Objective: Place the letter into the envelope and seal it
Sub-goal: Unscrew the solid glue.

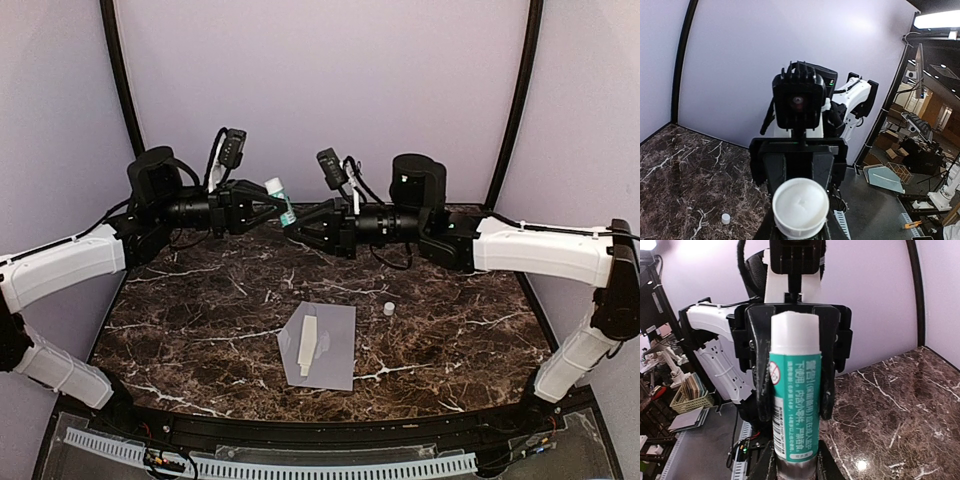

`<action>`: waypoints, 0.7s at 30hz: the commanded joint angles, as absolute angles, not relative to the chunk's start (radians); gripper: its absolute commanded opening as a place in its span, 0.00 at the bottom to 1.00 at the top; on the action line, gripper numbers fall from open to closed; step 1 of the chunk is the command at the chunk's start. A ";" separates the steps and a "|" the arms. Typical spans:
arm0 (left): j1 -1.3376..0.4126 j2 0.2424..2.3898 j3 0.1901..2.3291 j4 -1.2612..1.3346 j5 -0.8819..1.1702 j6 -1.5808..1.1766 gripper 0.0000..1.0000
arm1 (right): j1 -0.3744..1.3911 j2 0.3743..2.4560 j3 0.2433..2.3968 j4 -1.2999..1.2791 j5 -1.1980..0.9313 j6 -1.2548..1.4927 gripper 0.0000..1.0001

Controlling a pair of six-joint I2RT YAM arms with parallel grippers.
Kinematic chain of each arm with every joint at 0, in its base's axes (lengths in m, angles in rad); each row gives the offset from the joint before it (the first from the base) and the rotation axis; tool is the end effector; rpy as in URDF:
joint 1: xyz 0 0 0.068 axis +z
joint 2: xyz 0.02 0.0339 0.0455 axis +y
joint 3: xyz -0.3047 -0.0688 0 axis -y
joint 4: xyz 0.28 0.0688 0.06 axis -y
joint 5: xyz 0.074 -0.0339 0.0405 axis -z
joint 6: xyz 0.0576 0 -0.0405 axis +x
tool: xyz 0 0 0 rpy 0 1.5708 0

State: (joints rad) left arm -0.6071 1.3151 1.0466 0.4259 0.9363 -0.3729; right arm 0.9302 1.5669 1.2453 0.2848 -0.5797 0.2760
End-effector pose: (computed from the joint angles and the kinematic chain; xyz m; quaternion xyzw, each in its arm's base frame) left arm 0.2492 -0.2296 0.4088 0.4085 0.5354 -0.5779 0.4609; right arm 0.2290 0.3600 0.3821 -0.4095 0.5897 0.5467 0.4310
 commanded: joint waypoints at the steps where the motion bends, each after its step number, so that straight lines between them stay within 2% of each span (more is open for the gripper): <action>1: -0.603 1.321 1.058 0.465 1.151 -0.408 0.00 | 0.882 1.516 1.270 0.443 -0.777 0.367 0.10; 4: -0.603 1.323 1.064 0.462 1.161 -0.405 0.00 | 0.875 1.524 1.258 0.484 -0.829 0.405 0.12; 6: -0.603 1.318 1.062 0.461 1.153 -0.404 0.00 | 0.873 1.524 1.245 0.498 -0.825 0.424 0.18; 10: -0.603 1.282 1.031 0.479 1.064 -0.404 0.00 | 0.874 1.505 1.223 0.456 -0.715 0.402 0.45; 14: -0.602 1.225 0.983 0.498 0.875 -0.407 0.00 | 0.884 1.482 1.201 0.363 -0.574 0.343 0.65; 18: -0.595 1.203 0.980 0.431 0.682 -0.404 0.00 | 0.953 1.512 1.259 0.194 -0.364 0.235 0.70; 21: -0.591 1.210 0.985 0.407 0.642 -0.405 0.00 | 1.008 1.550 1.309 0.112 -0.229 0.181 0.70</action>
